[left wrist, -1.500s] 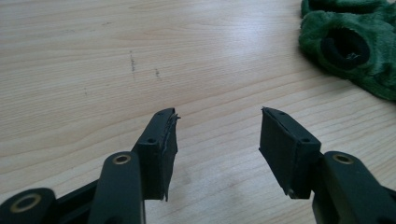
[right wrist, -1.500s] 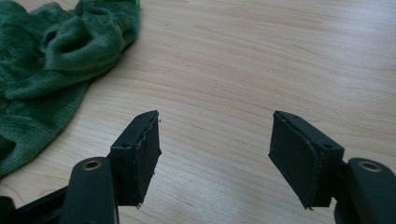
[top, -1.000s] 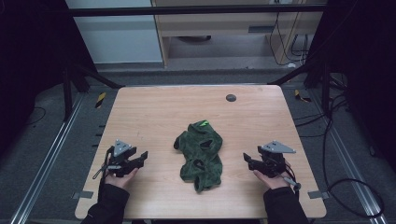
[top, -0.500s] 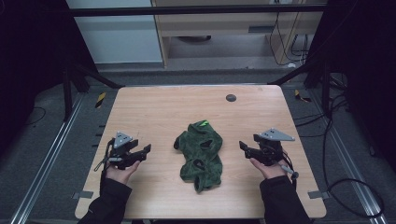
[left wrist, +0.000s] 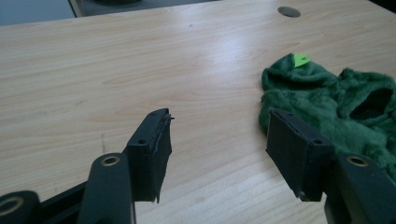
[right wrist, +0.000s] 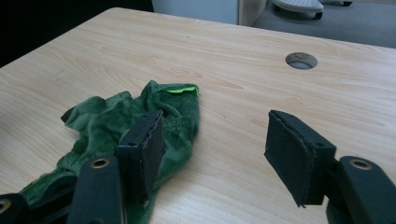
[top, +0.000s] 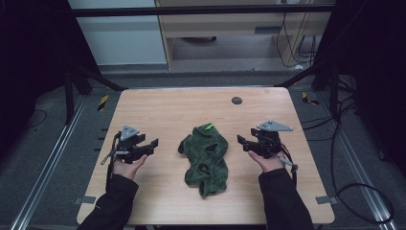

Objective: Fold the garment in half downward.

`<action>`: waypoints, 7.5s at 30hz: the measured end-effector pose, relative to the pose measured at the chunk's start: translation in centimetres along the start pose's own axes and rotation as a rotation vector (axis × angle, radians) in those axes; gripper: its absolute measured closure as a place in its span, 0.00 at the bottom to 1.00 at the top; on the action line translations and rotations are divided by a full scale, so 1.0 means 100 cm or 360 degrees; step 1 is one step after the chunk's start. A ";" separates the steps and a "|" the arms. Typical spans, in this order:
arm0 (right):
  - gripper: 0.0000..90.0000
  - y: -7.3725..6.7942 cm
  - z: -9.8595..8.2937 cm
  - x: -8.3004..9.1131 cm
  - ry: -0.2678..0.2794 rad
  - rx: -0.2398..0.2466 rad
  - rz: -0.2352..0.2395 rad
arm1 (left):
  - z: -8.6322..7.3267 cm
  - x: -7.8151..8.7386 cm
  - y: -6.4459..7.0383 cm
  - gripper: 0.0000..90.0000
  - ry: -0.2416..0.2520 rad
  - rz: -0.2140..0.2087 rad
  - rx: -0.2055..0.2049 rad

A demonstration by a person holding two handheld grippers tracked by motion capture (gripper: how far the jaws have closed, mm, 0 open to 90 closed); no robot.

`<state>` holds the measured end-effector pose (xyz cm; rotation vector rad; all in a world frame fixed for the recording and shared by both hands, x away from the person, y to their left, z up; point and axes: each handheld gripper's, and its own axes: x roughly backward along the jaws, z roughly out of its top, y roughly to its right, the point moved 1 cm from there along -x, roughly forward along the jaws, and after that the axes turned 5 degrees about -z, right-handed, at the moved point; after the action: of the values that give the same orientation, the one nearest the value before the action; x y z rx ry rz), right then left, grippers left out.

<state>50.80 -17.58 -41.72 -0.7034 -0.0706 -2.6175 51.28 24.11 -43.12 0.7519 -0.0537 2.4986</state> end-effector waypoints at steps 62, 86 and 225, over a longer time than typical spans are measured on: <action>0.65 -0.019 -0.017 -0.120 -0.0370 -0.0012 0.0077 | 0.006 -0.141 0.039 0.64 -0.0334 -0.0145 0.0006; 0.92 -0.026 -0.025 -0.127 -0.0479 0.0013 0.0119 | 0.001 -0.145 0.052 0.97 -0.0393 -0.0122 -0.0017; 0.77 -0.060 -0.068 0.021 -0.0244 0.0178 0.0403 | -0.036 0.006 0.113 0.89 -0.0289 -0.0408 -0.0216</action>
<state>43.55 -14.01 -46.23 -0.8157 -0.1611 -2.2982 43.48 15.29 -44.60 0.8681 -0.1784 2.1574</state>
